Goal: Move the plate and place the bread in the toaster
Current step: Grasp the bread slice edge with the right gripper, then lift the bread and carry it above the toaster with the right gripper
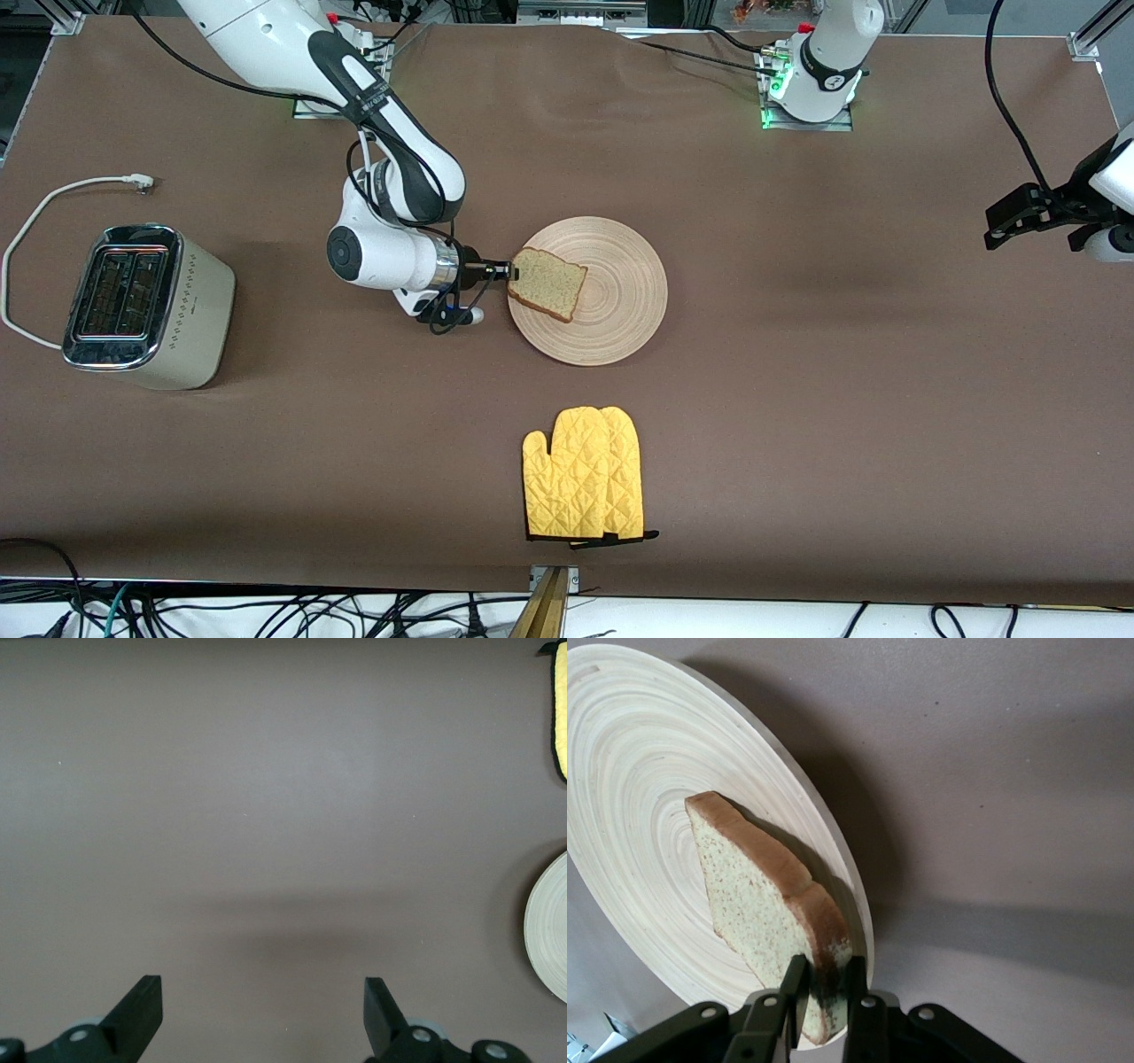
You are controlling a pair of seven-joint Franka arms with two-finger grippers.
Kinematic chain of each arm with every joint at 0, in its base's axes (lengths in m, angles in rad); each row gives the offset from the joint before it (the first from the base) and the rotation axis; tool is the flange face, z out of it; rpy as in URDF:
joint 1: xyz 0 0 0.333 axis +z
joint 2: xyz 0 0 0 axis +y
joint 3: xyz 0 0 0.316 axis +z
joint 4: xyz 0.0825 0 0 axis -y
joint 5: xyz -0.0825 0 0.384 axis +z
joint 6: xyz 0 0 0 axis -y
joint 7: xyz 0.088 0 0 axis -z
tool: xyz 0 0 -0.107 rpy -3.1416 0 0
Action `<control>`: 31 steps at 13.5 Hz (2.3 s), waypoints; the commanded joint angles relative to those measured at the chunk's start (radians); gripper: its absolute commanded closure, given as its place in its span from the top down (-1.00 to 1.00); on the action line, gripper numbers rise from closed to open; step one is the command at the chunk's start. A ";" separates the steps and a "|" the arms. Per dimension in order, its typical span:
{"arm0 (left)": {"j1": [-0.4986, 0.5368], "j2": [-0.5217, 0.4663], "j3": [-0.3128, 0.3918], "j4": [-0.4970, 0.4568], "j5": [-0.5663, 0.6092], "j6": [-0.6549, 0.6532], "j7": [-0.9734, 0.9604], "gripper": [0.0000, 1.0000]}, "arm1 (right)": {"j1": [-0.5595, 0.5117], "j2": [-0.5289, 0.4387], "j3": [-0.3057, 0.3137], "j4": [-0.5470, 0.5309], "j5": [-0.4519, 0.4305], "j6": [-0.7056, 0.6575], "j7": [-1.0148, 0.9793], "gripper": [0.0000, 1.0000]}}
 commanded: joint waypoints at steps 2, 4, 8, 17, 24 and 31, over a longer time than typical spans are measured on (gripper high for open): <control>0.019 -0.006 -0.001 0.012 -0.014 -0.014 0.013 1.00 | -0.002 -0.034 0.006 -0.017 0.021 -0.007 0.008 -1.00; 0.025 -0.007 -0.001 0.012 -0.017 -0.014 0.013 1.00 | -0.002 -0.043 0.006 -0.013 0.021 -0.007 0.005 -1.00; 0.028 -0.009 -0.001 0.012 -0.015 -0.027 0.031 1.00 | -0.002 -0.132 -0.020 0.011 0.007 -0.119 0.007 -1.00; 0.034 -0.009 -0.001 0.011 -0.015 -0.027 0.036 1.00 | -0.013 -0.244 -0.322 0.437 -0.505 -0.933 0.039 -1.00; 0.034 -0.007 -0.003 0.011 -0.015 -0.027 0.034 1.00 | -0.012 -0.266 -0.611 0.453 -0.797 -1.087 -0.293 -1.00; 0.034 -0.006 -0.003 0.011 -0.015 -0.027 0.034 1.00 | -0.013 -0.261 -0.639 0.453 -1.018 -1.041 -0.348 -1.00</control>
